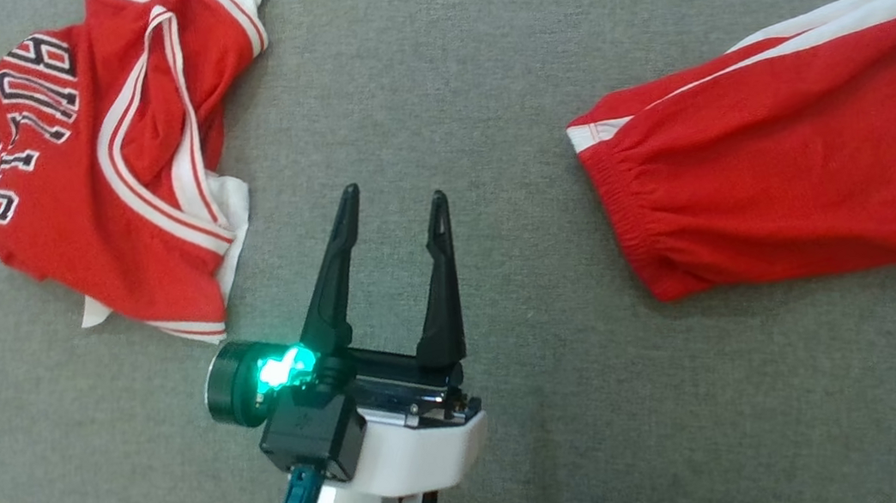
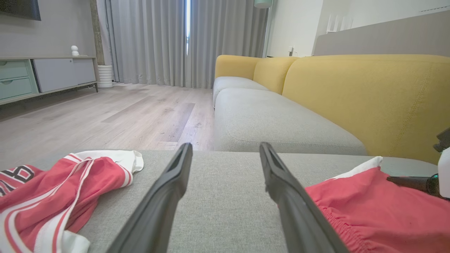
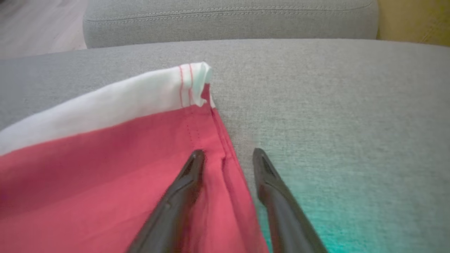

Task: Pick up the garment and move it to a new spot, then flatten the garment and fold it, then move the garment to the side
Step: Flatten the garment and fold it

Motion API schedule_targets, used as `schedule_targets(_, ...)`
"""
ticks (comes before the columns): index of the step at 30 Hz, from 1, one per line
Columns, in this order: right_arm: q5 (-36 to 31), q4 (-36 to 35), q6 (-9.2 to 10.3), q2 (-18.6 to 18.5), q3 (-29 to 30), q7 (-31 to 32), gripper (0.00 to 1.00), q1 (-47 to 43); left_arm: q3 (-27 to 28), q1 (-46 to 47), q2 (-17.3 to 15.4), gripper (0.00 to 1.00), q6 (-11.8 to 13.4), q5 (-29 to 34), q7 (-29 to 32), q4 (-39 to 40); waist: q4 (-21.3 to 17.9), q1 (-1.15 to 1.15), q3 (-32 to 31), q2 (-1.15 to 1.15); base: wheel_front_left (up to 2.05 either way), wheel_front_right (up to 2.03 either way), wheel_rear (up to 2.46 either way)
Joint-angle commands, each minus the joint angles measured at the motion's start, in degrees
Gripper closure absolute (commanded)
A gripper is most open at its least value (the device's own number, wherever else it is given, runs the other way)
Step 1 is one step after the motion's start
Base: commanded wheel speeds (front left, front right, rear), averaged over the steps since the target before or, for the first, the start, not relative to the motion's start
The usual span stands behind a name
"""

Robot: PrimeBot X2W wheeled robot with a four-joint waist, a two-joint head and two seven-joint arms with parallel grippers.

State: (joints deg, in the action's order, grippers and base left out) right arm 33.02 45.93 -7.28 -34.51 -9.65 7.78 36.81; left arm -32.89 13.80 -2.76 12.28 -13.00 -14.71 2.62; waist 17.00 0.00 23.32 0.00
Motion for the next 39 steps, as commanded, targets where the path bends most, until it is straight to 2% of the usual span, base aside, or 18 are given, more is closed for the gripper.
schedule_targets(1, 1.8, -0.76, -0.21, -0.17, -2.32, 1.58, 1.0, -1.56, 1.88, 0.68, -0.12, 0.0, 0.53, 0.81, -0.29, 2.18, -0.57, 0.0, -0.24, 0.0, 0.0, 0.0, 0.0)
schedule_targets(5, 4.42, -1.98, -0.21, -0.78, -3.62, -0.09, 1.0, -1.25, 2.65, 0.12, -0.12, 0.0, 0.52, 1.53, -0.29, 1.32, -2.56, 0.0, -1.0, 0.0, 0.0, 0.0, 0.0)
schedule_targets(11, 7.38, -0.52, -0.21, -1.56, -1.98, -3.64, 1.0, -1.58, 4.27, -0.61, -0.12, 0.0, -0.08, 3.77, -0.29, -0.5, -6.73, 0.0, -3.35, 0.0, 0.0, 0.0, 0.0)
schedule_targets(16, 7.99, 1.27, -0.21, -3.66, -0.55, -6.03, 1.0, -3.56, 6.11, -2.13, -0.93, 0.0, -0.86, 6.12, -0.29, -1.87, -10.58, 0.0, -5.45, 0.0, 0.0, 0.0, 0.0)
schedule_targets(22, 8.15, 1.89, -0.21, -5.5, 1.39, -8.86, 1.0, -4.16, 7.98, -3.24, -1.33, 0.0, -1.64, 7.11, -0.29, -2.78, -12.98, 0.0, -6.38, 0.0, 0.0, 0.0, 0.0)
schedule_targets(30, 9.77, -7.42, -0.21, -0.53, -0.24, -10.17, 1.0, -2.22, 8.4, -4.56, -1.04, 0.0, -2.73, 7.5, -0.29, -4.23, -14.14, 0.0, -9.27, 0.0, 0.0, 0.0, 0.0)
schedule_targets(37, 8.78, -18.22, -0.21, 8.21, -1.43, -7.65, 1.0, -2.64, 8.55, -5.52, -0.63, 0.0, -3.21, 6.96, -0.29, -4.79, -13.52, 0.0, -11.44, 0.0, 0.0, 0.0, 0.0)
schedule_targets(38, 8.78, -18.22, -0.21, 8.21, -1.43, -7.65, 1.0, -2.64, 8.55, -5.52, -0.63, 0.0, -3.21, 6.96, -0.29, -4.79, -13.52, 0.0, -11.44, 0.0, 0.0, 0.0, 0.0)
schedule_targets(39, 8.24, -19.41, -0.21, 10.0, -1.56, -7.26, 1.0, -3.0, 8.55, -5.63, -0.57, 0.0, -3.23, 6.83, -0.29, -4.83, -13.35, 0.0, -11.6, 0.0, 0.0, 0.0, 0.0)
